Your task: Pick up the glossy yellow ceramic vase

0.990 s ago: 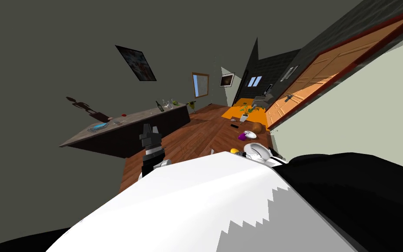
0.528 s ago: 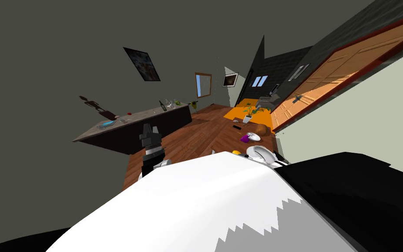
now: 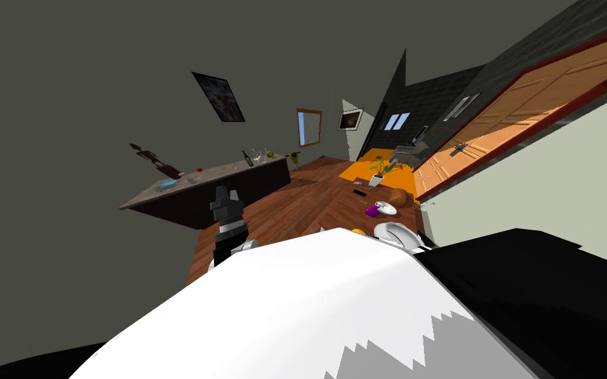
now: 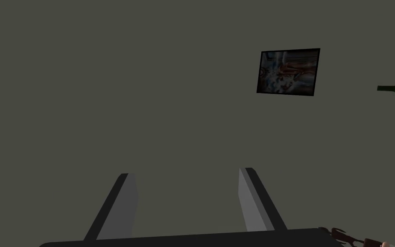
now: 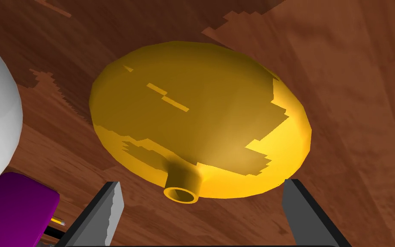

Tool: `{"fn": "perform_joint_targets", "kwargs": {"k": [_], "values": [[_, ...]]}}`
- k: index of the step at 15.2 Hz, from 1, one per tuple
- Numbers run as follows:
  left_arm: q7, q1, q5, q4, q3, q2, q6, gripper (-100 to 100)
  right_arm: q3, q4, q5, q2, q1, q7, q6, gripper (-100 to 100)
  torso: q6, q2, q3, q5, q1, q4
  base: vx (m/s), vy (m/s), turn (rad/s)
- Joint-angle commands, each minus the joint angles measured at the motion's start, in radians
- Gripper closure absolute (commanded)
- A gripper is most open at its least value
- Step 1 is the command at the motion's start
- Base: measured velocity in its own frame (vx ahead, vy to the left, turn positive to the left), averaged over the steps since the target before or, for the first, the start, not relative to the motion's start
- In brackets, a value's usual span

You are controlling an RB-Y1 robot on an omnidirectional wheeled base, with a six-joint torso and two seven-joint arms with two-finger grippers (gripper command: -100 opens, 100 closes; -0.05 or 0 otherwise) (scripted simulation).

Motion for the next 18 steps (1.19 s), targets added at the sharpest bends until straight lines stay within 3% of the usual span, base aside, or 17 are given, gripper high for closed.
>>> {"fn": "perform_joint_targets", "kwargs": {"k": [1, 2, 4, 5, 8, 9, 11, 12, 16, 17, 18], "values": [[0.000, 0.000, 0.000, 0.000, 0.000, 0.000, 0.000, 0, 0.011, -0.033, 0.008, -0.003, 0.020, -0.026, 0.013, -100, 0.000, 0.000, 0.000, 0.000, 0.000, 0.000, 0.015, -0.005, 0.027], [0.000, 0.000, 0.000, 0.000, 0.000, 0.000, 0.000, 0, -0.039, -0.040, 0.003, 0.007, 0.054, 0.008, 0.008, -100, 0.000, 0.000, 0.000, 0.000, 0.000, 0.000, 0.026, -0.007, 0.128], [0.000, 0.000, 0.000, 0.000, 0.000, 0.000, 0.000, 0, -0.039, -0.040, 0.003, 0.007, 0.054, 0.008, 0.008, -100, 0.000, -0.001, 0.000, 0.000, 0.000, 0.000, 0.028, -0.014, 0.094], [0.000, 0.000, 0.000, 0.000, 0.000, 0.000, 0.000, 0, -0.089, -0.048, -0.002, 0.017, 0.087, 0.042, 0.004, -100, 0.000, 0.000, 0.000, 0.000, 0.000, 0.000, 0.028, -0.008, 0.142], [0.000, 0.000, 0.000, 0.000, 0.000, 0.000, 0.000, 0, -0.089, -0.048, -0.002, 0.017, 0.087, 0.042, 0.004, -100, 0.000, 0.000, 0.000, 0.000, 0.000, 0.000, 0.023, -0.012, 0.049], [0.000, 0.000, 0.000, 0.000, 0.000, 0.000, 0.000, 0, -0.128, -0.055, -0.007, 0.027, 0.121, 0.071, -0.001, -100, 0.000, 0.000, 0.000, 0.000, 0.000, 0.000, 0.017, -0.008, 0.119], [0.000, 0.000, 0.000, 0.000, 0.000, 0.000, 0.000, 0, -0.130, -0.033, -0.010, 0.025, 0.100, 0.076, -0.007, -100, 0.000, 0.000, 0.000, 0.000, 0.000, 0.000, 0.021, -0.012, 0.100], [0.000, 0.000, 0.000, 0.000, 0.000, 0.000, 0.000, 0, -0.135, -0.032, -0.010, 0.026, 0.102, 0.084, -0.010, 100, 0.000, 0.000, 0.000, 0.000, 0.000, 0.000, 0.006, -0.005, 0.001], [0.000, 0.000, 0.000, 0.000, 0.000, 0.000, 0.000, 0, -0.134, -0.033, -0.010, 0.025, 0.102, 0.085, -0.010, 100, 0.000, 0.000, 0.000, -0.002, -0.001, 0.000, 0.000, 0.000, 0.000], [0.000, 0.000, 0.000, 0.000, 0.000, 0.000, 0.000, 0, -0.089, -0.048, -0.002, 0.017, 0.087, 0.042, 0.004, 100, 0.000, 0.000, 0.000, -0.002, -0.002, 0.000, -0.016, 0.007, -0.137], [0.000, 0.000, 0.000, 0.000, 0.000, 0.000, 0.000, 0, -0.089, -0.048, -0.002, 0.017, 0.087, 0.042, 0.004, 100, 0.000, 0.001, 0.000, -0.002, -0.002, 0.000, -0.025, 0.014, -0.150]]}}
